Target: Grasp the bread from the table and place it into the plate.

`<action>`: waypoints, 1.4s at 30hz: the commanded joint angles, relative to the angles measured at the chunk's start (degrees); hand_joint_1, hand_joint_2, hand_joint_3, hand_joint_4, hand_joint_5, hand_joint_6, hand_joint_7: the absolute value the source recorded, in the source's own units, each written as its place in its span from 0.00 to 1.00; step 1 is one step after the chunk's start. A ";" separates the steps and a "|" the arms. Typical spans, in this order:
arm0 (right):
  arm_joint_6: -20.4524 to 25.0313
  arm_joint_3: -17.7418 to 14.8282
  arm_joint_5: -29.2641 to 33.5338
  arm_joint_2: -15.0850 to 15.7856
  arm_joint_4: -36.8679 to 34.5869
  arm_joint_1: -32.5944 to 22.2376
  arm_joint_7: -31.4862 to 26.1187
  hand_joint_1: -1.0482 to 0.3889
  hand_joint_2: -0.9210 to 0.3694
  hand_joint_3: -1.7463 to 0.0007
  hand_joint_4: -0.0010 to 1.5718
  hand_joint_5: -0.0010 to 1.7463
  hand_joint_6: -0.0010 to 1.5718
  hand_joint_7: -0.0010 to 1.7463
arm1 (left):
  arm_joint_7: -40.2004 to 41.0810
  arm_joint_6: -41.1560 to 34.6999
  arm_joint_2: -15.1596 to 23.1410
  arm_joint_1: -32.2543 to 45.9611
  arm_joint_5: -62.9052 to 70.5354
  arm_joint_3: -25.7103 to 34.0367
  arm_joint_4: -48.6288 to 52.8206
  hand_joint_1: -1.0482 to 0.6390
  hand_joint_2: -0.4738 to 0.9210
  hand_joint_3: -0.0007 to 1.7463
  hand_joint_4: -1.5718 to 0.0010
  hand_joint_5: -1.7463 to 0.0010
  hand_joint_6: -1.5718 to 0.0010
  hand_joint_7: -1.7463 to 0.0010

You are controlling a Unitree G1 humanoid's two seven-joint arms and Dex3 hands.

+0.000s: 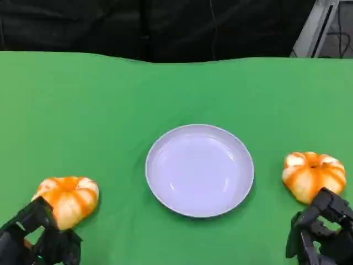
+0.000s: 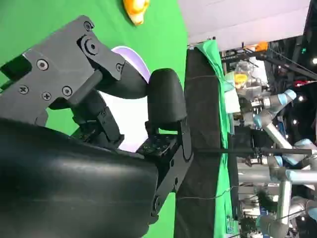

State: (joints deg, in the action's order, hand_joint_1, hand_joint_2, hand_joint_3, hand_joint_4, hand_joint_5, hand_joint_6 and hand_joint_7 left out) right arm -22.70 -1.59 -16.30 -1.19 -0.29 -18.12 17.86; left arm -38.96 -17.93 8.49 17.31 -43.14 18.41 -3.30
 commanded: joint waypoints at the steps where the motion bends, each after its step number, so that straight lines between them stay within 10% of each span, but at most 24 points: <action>1: -0.21 -0.70 -0.16 0.36 0.35 -0.05 -0.16 0.63 0.34 0.25 0.59 1.00 0.50 0.95 | 1.52 -0.02 0.09 0.22 0.30 0.14 -1.08 0.54 0.80 0.65 0.45 0.00 0.54 0.00; 14: 0.15 -0.69 0.24 0.47 0.39 0.07 -0.41 0.63 0.34 0.26 0.59 1.00 0.50 0.94 | 3.90 2.65 -1.16 0.42 2.33 -0.07 -1.67 0.56 0.79 0.66 0.44 0.00 0.53 0.01; 22: 0.61 -0.70 -0.90 0.37 0.65 -0.04 0.09 0.63 0.32 0.27 0.58 1.00 0.50 0.94 | 11.85 29.61 -11.03 0.12 16.27 -0.09 1.33 0.54 0.74 0.54 0.58 0.12 0.52 0.32; 25: 0.05 -0.82 -0.78 0.21 0.14 0.27 0.00 0.63 0.32 0.27 0.58 1.00 0.50 0.94 | 16.37 48.62 -8.66 -0.10 35.02 -0.62 2.47 0.47 0.93 0.23 0.64 0.47 0.56 0.66; 28: 0.88 -0.79 -0.75 0.16 0.71 0.04 -0.42 0.63 0.33 0.27 0.58 1.00 0.50 0.94 | 24.34 53.38 -4.81 1.27 55.63 0.47 -3.19 0.29 0.99 0.17 0.70 0.77 0.61 0.93; 42: -0.11 -0.97 -0.54 -0.12 -0.36 0.76 0.05 0.63 0.33 0.27 0.58 1.00 0.50 0.94 | 40.21 41.27 12.17 -6.89 100.41 -7.64 -2.78 0.08 1.00 0.07 0.78 0.98 0.71 1.00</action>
State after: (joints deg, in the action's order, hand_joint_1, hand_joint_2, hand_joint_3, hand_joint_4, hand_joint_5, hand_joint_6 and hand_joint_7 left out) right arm -22.56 -1.90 -16.61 -1.66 -0.59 -17.49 18.00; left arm 0.77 26.97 18.14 12.13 54.14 13.60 -8.14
